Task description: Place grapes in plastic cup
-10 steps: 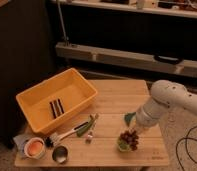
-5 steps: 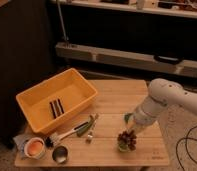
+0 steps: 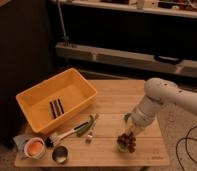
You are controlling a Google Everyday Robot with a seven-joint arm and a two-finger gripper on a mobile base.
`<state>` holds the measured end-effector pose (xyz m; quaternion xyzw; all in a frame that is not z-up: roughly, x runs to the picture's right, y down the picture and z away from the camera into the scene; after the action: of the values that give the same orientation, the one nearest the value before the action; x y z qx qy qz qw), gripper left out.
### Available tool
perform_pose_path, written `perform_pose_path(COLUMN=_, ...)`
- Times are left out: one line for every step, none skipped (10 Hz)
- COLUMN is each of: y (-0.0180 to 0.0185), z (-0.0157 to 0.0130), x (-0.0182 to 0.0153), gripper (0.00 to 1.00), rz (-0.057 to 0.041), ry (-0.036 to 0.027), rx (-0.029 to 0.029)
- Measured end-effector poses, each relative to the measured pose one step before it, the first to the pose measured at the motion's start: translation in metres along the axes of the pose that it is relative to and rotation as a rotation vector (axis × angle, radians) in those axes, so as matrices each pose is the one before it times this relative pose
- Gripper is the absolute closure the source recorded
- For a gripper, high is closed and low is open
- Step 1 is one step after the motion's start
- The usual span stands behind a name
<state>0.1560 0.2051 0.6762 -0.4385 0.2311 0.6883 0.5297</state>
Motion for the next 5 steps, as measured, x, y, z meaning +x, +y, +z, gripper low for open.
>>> perform_pose_path(y=0.00063, z=0.00104, x=0.00054, gripper=0.62, rz=-0.00124, ry=0.01433, rx=-0.00035)
perform_pose_path(y=0.00117, z=0.00063, x=-0.0002, gripper=0.54, rz=-0.00151, ry=0.01201, rx=-0.00215)
perform_pose_path(y=0.00222, z=-0.00005, x=-0.00143, gripper=0.42, rz=-0.0037, ry=0.01428, rx=-0.00353)
perform_pose_path(y=0.00081, z=-0.00022, x=-0.00138, gripper=0.32, rz=-0.00074, ry=0.00815, rx=-0.00134)
perform_pose_path(y=0.00004, z=-0.0005, x=-0.001, gripper=0.25, rz=0.00064, ry=0.00502, rx=0.00043)
